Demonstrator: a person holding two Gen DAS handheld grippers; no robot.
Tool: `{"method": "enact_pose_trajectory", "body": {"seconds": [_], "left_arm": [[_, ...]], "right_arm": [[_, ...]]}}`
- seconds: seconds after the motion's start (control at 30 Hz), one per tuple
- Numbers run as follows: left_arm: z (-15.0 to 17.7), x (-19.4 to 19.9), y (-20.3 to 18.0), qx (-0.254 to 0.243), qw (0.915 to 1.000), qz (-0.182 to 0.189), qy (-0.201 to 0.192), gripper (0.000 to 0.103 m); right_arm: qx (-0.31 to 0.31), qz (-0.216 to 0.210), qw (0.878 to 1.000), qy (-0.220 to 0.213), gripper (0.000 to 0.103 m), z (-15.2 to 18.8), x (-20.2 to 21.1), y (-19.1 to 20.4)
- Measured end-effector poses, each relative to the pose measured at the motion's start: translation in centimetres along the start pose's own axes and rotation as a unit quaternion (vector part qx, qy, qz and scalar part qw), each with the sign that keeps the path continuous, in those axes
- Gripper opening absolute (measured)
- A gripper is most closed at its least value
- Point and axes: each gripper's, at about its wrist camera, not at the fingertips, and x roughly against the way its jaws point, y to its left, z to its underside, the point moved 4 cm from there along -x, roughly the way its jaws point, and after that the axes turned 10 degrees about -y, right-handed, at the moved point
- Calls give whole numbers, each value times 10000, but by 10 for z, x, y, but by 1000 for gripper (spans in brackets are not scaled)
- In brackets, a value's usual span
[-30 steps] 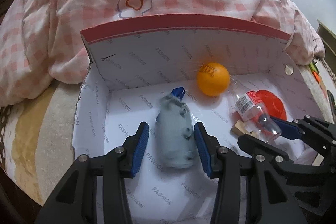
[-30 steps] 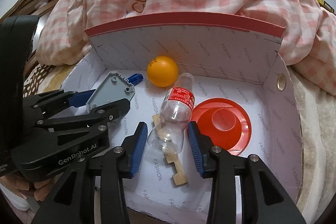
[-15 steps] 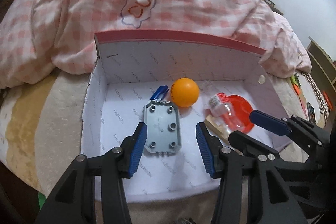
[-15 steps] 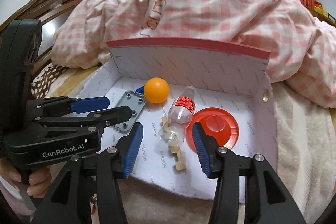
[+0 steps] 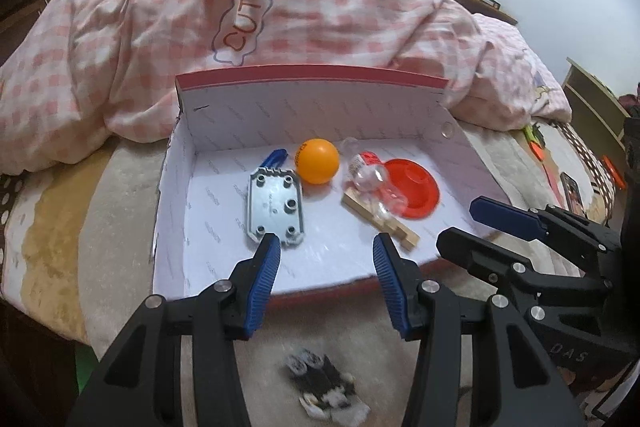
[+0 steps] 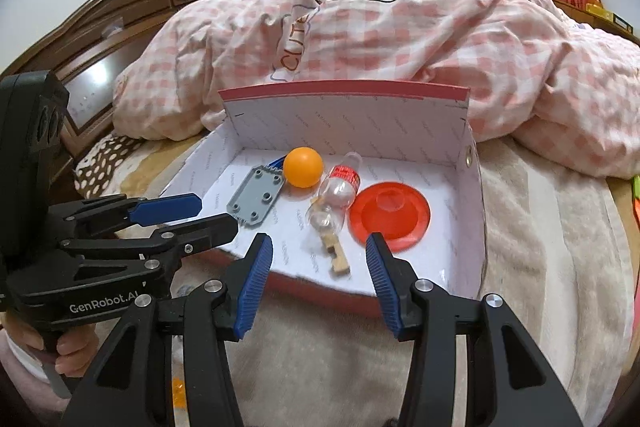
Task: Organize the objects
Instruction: 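Withdraw both grippers from the box toward the remaining items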
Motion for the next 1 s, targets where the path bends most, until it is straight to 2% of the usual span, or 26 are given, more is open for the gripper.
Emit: {"method": "enact_pose_trajectory", "body": {"seconds": [0.27, 0.53, 1.0], "left_arm": [[15, 20, -12, -97, 9999, 62, -41, 49], [36, 39, -20, -176, 9998, 99, -53, 49], [72, 74, -31, -413, 9990, 194, -7, 49]], "right_arm": [[-294, -108, 9994, -131, 50, 12, 27, 6], [-227, -95, 9996, -146, 50, 34, 51, 17], [-238, 95, 9996, -149, 50, 72, 91, 12]]}}
